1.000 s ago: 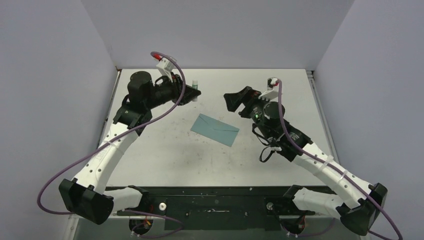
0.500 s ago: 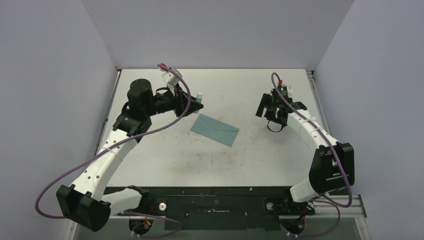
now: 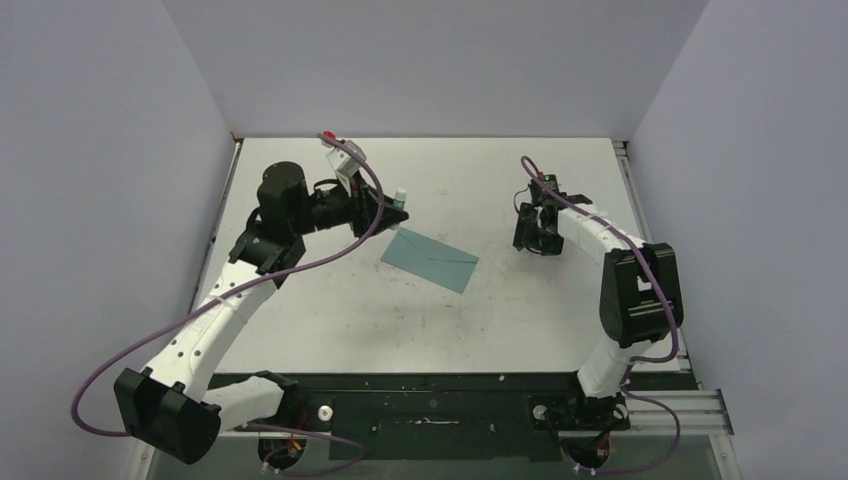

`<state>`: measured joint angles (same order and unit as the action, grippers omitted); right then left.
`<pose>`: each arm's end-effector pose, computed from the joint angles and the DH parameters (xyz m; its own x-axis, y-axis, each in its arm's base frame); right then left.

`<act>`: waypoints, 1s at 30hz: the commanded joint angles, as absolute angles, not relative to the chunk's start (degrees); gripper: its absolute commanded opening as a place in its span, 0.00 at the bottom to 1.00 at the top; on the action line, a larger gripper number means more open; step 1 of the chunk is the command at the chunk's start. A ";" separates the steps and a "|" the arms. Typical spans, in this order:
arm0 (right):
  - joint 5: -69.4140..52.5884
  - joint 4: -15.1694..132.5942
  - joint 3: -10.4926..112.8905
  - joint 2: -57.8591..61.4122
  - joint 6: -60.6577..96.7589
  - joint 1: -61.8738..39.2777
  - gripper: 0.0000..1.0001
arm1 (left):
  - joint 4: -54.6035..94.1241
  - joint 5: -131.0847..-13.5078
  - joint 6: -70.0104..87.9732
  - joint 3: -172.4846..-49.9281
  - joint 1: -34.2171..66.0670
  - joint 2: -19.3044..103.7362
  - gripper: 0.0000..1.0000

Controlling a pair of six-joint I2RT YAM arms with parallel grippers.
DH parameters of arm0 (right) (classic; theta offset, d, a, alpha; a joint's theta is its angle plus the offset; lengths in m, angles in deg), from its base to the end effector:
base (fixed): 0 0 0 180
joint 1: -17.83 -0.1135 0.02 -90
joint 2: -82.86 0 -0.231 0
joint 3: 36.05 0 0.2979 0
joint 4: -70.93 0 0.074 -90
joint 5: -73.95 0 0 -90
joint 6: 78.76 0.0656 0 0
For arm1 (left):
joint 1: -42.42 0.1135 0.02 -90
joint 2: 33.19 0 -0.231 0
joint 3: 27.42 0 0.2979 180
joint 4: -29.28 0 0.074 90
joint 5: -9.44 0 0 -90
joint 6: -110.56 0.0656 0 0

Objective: Place the letter into the envelope and seal it

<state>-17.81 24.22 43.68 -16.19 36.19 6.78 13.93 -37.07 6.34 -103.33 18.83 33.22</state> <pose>0.3872 0.0736 0.1155 -0.8888 0.2560 -0.3802 0.2157 0.9655 0.1459 0.2957 -0.1784 0.3620 -0.3160 -0.0565 -0.9471 0.8667 0.3889 -0.3124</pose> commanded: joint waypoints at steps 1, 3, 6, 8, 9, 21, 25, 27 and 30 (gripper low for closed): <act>-21.00 24.51 44.62 -16.84 34.91 6.93 0.53 | 16.78 -36.94 7.20 -103.29 18.19 31.96 0.00; -20.76 24.82 44.63 -17.86 34.56 6.93 0.52 | 16.78 -37.02 7.20 -103.15 17.93 32.10 0.00; -20.71 25.52 44.54 -19.29 34.42 6.93 0.50 | 16.78 -36.97 7.29 -103.14 17.58 32.18 0.00; -20.76 25.71 44.55 -20.12 34.44 6.93 0.48 | 16.78 -37.08 7.37 -103.11 17.42 32.14 0.00; -20.84 25.95 44.51 -20.41 34.44 6.93 0.47 | 16.78 -37.16 7.44 -103.03 17.38 32.07 0.00; -20.60 28.18 44.72 -22.23 33.92 7.36 0.38 | 16.43 -37.50 7.77 -102.76 16.67 31.84 0.00; -20.10 28.21 45.18 -22.78 33.40 7.41 0.38 | 16.34 -37.58 7.90 -102.72 16.59 31.84 0.00; -19.93 28.36 45.24 -22.62 33.14 7.37 0.37 | 16.35 -37.71 7.90 -102.64 16.58 31.86 0.00; -19.92 28.24 45.67 -22.74 32.64 7.37 0.40 | 16.34 -37.73 7.99 -102.65 16.58 32.04 0.00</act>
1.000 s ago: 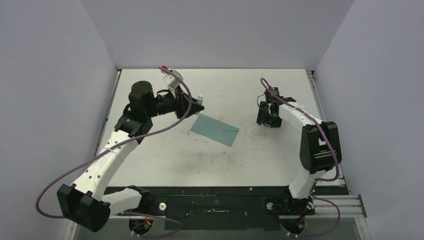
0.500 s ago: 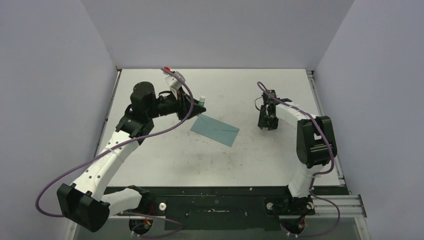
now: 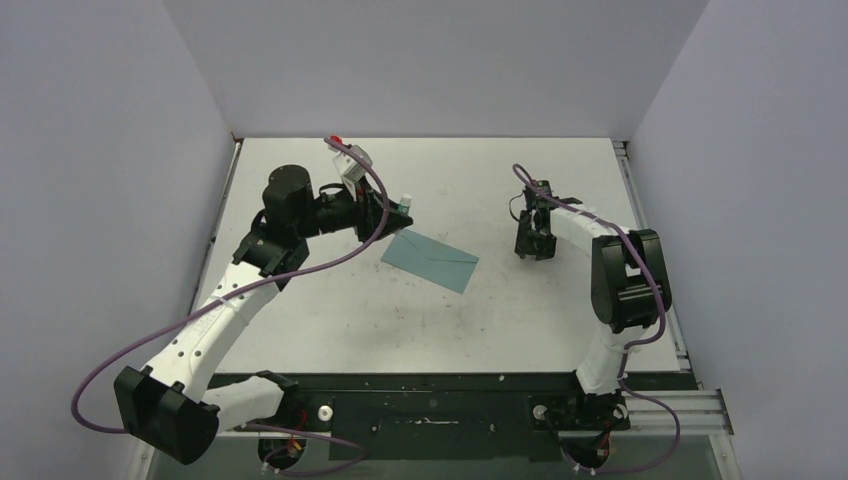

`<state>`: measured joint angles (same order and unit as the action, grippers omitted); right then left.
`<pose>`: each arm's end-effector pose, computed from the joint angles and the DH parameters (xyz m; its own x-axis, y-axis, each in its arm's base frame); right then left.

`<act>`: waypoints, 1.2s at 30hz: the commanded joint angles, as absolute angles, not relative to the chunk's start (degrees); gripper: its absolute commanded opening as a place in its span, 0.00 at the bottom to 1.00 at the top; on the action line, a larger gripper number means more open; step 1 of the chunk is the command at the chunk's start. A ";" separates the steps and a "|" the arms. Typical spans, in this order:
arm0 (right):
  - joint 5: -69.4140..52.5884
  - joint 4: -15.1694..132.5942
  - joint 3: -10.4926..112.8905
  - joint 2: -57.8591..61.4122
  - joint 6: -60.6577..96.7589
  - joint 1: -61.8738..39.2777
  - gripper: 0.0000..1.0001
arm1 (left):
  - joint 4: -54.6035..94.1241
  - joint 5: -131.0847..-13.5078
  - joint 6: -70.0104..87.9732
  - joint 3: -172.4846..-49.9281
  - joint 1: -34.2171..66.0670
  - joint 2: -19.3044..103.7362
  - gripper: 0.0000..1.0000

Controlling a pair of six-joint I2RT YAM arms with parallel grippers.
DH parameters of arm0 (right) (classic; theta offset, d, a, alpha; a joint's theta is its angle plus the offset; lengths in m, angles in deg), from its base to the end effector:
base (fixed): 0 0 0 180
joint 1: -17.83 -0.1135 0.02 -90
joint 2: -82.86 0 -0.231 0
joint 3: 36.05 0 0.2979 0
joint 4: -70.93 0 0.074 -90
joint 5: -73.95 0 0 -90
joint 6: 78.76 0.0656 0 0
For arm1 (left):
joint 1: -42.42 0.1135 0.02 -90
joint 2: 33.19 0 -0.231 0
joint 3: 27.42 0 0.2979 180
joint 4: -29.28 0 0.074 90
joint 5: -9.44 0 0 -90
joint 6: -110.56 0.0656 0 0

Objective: Place the letter into the envelope and seal it

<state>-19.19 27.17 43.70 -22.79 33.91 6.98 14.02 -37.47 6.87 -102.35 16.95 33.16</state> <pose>0.3923 0.0715 0.0750 -0.9150 0.2165 -0.3405 0.1988 0.9762 0.0866 0.2904 -0.1880 0.3554 -0.3213 -0.0384 -0.9462 0.8754 0.3689 -0.3123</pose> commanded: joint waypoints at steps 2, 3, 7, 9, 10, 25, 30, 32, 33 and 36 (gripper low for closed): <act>-19.70 28.19 45.86 -22.87 32.37 7.37 0.44 | 16.34 -37.59 7.99 -102.67 16.52 32.17 0.00; -19.66 28.15 45.87 -22.87 32.27 7.37 0.45 | 16.34 -37.61 7.99 -102.71 16.50 32.17 0.00; -19.46 28.77 45.59 -22.16 32.18 7.38 0.39 | 16.34 -37.66 8.03 -102.68 16.50 32.28 0.00; -19.31 29.04 45.58 -21.80 32.04 7.37 0.34 | 16.34 -37.59 8.08 -102.68 16.42 32.34 0.00; -19.31 28.93 45.73 -21.74 31.99 7.37 0.32 | 16.34 -37.58 8.08 -102.69 16.41 32.37 0.00; -6.73 24.64 47.72 -11.56 31.75 7.30 0.05 | 15.80 -37.56 12.03 -102.44 15.30 33.49 0.00; 12.41 24.30 47.70 -2.15 32.69 6.51 0.05 | 12.35 -38.07 19.19 -103.25 13.95 34.25 0.00; 20.73 25.52 48.25 1.26 33.67 5.03 0.05 | 11.17 -38.28 23.20 -103.01 13.19 34.42 0.00; 24.16 27.14 48.56 2.82 34.73 4.03 0.05 | 10.94 -38.41 24.87 -102.87 12.71 34.53 0.00; 32.22 33.89 48.65 6.07 41.50 -0.28 0.05 | 9.29 -39.60 30.09 -102.93 10.78 34.90 0.00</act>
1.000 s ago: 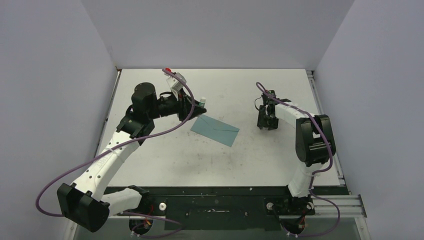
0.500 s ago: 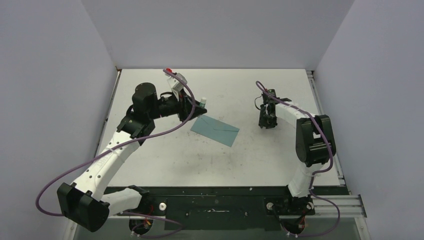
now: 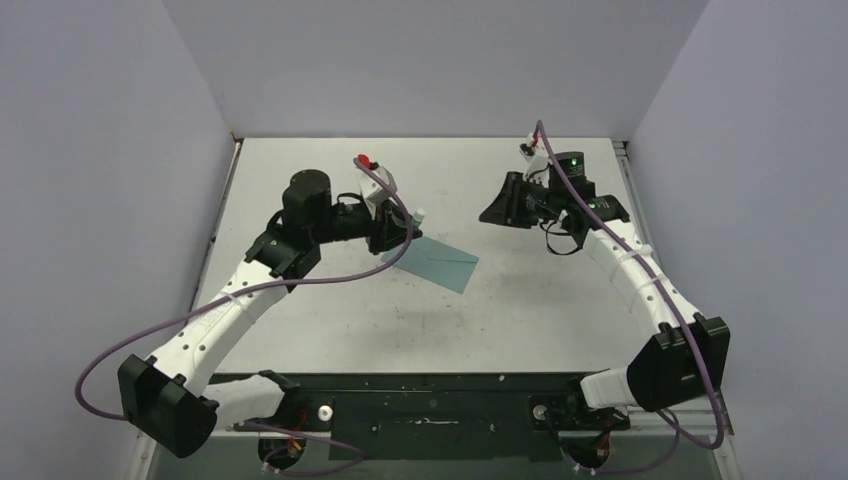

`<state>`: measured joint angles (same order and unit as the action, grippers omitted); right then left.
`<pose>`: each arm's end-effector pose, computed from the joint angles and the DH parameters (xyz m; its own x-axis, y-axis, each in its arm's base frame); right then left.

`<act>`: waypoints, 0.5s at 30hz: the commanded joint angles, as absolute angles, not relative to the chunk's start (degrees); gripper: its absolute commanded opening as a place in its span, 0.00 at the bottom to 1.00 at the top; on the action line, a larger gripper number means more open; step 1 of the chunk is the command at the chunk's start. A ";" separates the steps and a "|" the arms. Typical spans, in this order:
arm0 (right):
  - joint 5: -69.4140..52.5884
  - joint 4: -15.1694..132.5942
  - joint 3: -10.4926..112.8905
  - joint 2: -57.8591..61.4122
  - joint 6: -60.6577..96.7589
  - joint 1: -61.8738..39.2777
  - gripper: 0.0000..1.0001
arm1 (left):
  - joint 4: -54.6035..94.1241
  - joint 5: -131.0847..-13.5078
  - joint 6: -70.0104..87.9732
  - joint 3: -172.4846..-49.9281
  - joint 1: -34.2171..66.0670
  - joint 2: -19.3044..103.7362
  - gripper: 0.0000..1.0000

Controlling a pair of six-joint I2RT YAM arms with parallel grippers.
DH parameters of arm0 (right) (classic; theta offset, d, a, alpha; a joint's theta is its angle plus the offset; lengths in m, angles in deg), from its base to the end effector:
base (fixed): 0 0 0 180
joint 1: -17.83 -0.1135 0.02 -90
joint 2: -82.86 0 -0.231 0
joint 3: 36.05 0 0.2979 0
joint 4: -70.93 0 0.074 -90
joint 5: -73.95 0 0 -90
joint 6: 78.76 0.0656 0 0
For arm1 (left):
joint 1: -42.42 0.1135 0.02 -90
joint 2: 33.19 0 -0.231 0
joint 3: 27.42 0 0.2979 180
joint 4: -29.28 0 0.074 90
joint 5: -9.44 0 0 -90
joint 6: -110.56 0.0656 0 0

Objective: Place the letter into the envelope and seal it

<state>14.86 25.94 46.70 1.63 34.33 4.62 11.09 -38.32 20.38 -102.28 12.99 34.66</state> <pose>0.3594 0.1190 0.2601 -0.8353 0.1495 -0.5290 -0.2516 0.7516 0.6097 0.2821 -0.2098 0.3400 -0.1718 0.0943 -0.9806 0.9376 0.3211 -0.1334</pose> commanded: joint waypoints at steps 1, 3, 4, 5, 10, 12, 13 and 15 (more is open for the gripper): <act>34.53 37.07 48.36 6.78 44.27 -1.98 0.05 | 8.96 -40.59 31.31 -102.87 10.14 34.92 0.00; 36.25 43.32 47.64 8.21 49.57 -4.92 0.05 | 8.76 -41.88 33.48 -102.66 9.47 34.84 0.00; 36.51 46.04 47.05 8.84 51.91 -5.80 0.05 | 8.72 -42.37 33.90 -102.64 9.41 34.83 0.00; 36.81 49.09 46.24 9.52 54.76 -6.35 0.05 | 8.76 -42.69 34.31 -102.59 9.38 34.84 0.00; 37.68 62.06 42.36 11.65 64.95 -7.71 0.05 | 8.45 -44.93 34.48 -102.31 8.79 34.55 0.00; 37.70 63.65 41.75 11.77 66.45 -7.77 0.05 | 8.90 -45.79 33.97 -102.01 8.63 34.46 0.00; 37.65 63.71 41.69 11.83 66.53 -7.83 0.05 | 8.95 -46.37 33.74 -101.97 8.59 34.42 0.00; 37.50 63.51 41.58 11.68 66.68 -7.92 0.05 | 9.23 -48.08 33.13 -102.02 8.59 34.43 0.00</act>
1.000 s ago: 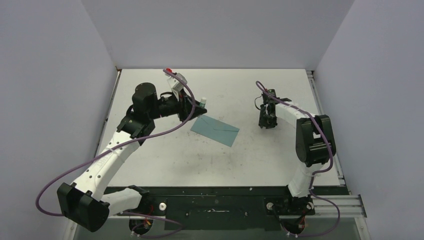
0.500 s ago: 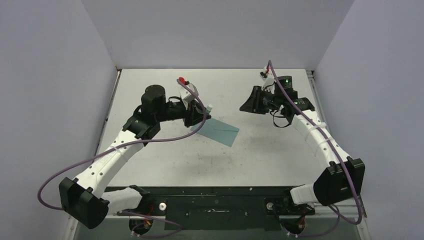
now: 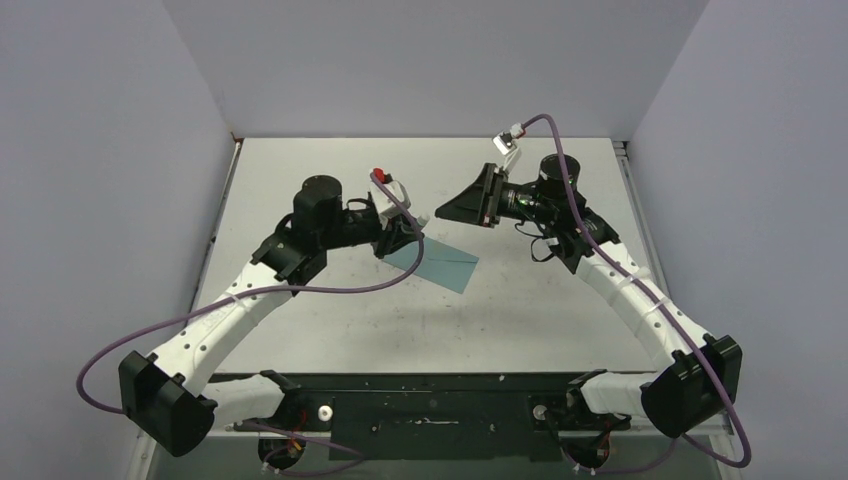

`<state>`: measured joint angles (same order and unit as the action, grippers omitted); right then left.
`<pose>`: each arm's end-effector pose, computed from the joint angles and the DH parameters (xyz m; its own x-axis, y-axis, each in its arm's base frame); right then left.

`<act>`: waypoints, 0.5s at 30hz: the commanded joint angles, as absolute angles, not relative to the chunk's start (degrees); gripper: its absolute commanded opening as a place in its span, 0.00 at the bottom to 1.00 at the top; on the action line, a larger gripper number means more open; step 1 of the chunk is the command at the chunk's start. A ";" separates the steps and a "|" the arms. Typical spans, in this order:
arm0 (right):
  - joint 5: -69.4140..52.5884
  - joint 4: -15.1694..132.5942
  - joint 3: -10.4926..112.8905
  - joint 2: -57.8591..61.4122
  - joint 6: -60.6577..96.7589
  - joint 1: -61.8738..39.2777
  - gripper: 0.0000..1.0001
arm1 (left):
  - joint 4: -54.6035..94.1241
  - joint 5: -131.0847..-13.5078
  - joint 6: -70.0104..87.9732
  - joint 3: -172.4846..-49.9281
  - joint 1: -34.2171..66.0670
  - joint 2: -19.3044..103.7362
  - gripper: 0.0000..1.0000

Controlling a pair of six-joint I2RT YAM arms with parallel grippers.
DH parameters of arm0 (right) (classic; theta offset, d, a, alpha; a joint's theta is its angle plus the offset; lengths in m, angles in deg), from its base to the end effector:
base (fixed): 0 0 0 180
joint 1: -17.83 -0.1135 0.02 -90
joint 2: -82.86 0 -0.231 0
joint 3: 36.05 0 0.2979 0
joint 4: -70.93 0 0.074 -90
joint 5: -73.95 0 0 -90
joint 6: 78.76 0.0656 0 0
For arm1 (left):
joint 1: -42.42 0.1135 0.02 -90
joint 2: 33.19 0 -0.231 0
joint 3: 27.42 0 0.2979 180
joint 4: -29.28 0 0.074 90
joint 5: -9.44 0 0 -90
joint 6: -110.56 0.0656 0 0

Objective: Place the letter into the envelope and seal it

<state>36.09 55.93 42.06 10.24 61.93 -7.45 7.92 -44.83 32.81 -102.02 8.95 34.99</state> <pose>0.3036 0.2007 0.3436 -0.8422 0.1274 -0.5239 -0.4965 0.1955 0.8457 0.2734 -0.2267 0.3285 -0.0153 0.2166 -0.9761 0.9431 0.3275 0.0579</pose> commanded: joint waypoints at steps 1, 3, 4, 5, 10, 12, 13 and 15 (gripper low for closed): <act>37.43 63.43 41.62 11.59 66.61 -8.07 0.05 | 9.42 -48.13 32.98 -102.00 8.54 34.38 0.00; 37.23 62.88 41.69 11.19 66.19 -8.23 0.05 | 9.77 -47.88 32.80 -102.01 8.35 34.38 0.00; 37.21 63.04 41.66 11.02 66.17 -8.28 0.05 | 9.95 -47.84 32.70 -102.04 8.21 34.40 0.00; 36.90 62.95 41.74 10.83 65.96 -8.46 0.05 | 10.05 -47.83 32.65 -101.91 8.11 34.49 0.00; 36.16 59.52 43.29 9.39 63.53 -8.72 0.05 | 10.76 -48.10 32.03 -101.72 8.06 34.41 0.00; 36.01 58.17 43.52 9.11 63.26 -8.93 0.05 | 10.84 -48.20 31.92 -101.75 8.06 34.28 0.00; 35.94 57.25 43.64 8.91 62.88 -8.99 0.05 | 10.93 -48.17 31.76 -101.73 8.06 34.23 0.00; 35.81 57.03 43.59 8.55 62.59 -9.14 0.05 | 11.22 -48.08 31.56 -101.64 8.06 34.22 0.00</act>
<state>36.26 57.50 41.69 9.39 64.14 -8.54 8.03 -47.70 32.33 -101.62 8.32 34.99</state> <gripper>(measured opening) 0.255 0.212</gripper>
